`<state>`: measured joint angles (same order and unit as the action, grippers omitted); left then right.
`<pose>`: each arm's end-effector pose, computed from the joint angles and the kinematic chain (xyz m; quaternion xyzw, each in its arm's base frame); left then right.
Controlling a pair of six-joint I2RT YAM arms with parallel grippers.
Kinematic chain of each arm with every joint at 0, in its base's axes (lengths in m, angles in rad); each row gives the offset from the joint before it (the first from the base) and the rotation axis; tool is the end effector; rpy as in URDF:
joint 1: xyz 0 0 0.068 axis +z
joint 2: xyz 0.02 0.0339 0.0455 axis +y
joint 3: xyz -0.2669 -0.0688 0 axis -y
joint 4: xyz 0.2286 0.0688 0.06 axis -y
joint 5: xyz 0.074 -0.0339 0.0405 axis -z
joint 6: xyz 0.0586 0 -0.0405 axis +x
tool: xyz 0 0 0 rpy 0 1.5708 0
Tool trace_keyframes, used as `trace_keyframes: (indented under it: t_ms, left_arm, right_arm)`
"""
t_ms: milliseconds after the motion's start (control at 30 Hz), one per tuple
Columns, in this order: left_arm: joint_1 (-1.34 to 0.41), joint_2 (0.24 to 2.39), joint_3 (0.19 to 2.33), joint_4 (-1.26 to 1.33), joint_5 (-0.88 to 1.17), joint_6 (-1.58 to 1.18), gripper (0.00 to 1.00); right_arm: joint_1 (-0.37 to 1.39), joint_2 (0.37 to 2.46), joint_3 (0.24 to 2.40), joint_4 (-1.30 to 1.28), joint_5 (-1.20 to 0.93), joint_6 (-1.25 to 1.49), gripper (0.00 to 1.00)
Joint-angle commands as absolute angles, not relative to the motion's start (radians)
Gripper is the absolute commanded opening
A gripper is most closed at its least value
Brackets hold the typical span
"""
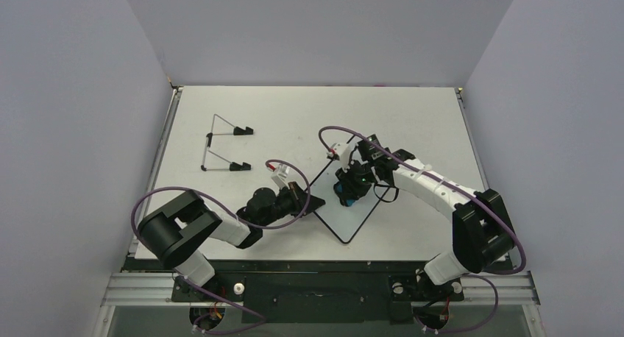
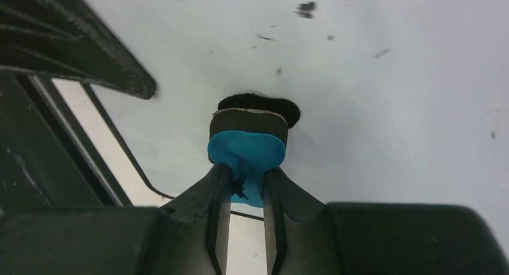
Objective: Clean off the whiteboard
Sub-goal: Erase the whiteboard at the center of the board.
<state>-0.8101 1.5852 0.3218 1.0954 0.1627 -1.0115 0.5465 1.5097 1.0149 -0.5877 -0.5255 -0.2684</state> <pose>0.1863 -0.2095 0.1586 -0.0244 0.7628 -0.5461 0.3453 0.2341 0.1768 0.2140 -0.4290 0.8354 0.2820 0.1962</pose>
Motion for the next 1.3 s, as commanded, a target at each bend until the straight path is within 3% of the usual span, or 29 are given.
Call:
trace_keyframes:
  t_ms: [0, 233, 367, 533, 667, 800, 1000, 1267]
  left_arm:
    - [-0.845, 1.603, 0.41, 1.336, 0.3, -1.055, 0.0]
    - [-0.866, 1.661, 0.447, 1.383, 0.324, -1.073, 0.0]
    - [-0.871, 1.669, 0.448, 1.41, 0.327, -1.084, 0.0]
    - [-0.87, 1.644, 0.415, 1.405, 0.305, -1.072, 0.0]
    - [-0.854, 1.62, 0.388, 1.404, 0.285, -1.071, 0.0]
    - [-0.828, 1.591, 0.345, 1.406, 0.264, -1.075, 0.0]
    - [-0.811, 1.598, 0.323, 1.422, 0.27, -1.076, 0.0]
    - [-0.788, 1.565, 0.28, 1.434, 0.258, -1.077, 0.0]
  right_arm:
    - [0.444, 1.47, 0.991, -0.387, -0.291, -0.157, 0.0]
    - [0.291, 1.415, 0.936, -0.312, -0.197, -0.091, 0.0]
    - [0.285, 1.446, 0.944, -0.343, -0.299, -0.121, 0.0]
    - [0.445, 1.459, 0.963, -0.485, -0.55, -0.291, 0.0]
    - [0.611, 1.453, 0.969, -0.588, -0.579, -0.449, 0.0]
    - [0.596, 1.489, 0.964, -0.56, -0.453, -0.425, 0.0]
    - [0.428, 1.568, 0.964, -0.44, -0.166, -0.239, 0.0]
    - [0.297, 1.629, 0.955, -0.446, -0.096, -0.194, 0.0]
